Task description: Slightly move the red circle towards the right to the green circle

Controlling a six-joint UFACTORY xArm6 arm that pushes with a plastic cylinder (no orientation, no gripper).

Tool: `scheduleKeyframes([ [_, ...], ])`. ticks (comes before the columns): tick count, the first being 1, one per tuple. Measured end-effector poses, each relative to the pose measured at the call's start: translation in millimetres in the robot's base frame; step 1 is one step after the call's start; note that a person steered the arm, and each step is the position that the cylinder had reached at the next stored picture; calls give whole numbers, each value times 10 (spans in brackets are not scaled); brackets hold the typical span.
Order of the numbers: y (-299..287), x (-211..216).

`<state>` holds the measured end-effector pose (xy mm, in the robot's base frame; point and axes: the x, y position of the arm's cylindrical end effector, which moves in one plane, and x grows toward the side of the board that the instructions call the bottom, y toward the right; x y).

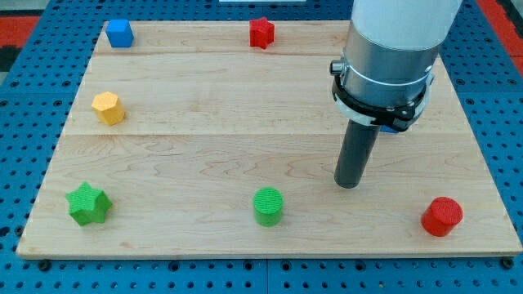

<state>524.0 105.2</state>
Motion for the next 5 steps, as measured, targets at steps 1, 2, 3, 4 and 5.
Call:
scheduleKeyframes([
  [1,80,15],
  [2,752,240],
  [3,1116,189],
  [4,1466,146],
  [5,1808,459],
])
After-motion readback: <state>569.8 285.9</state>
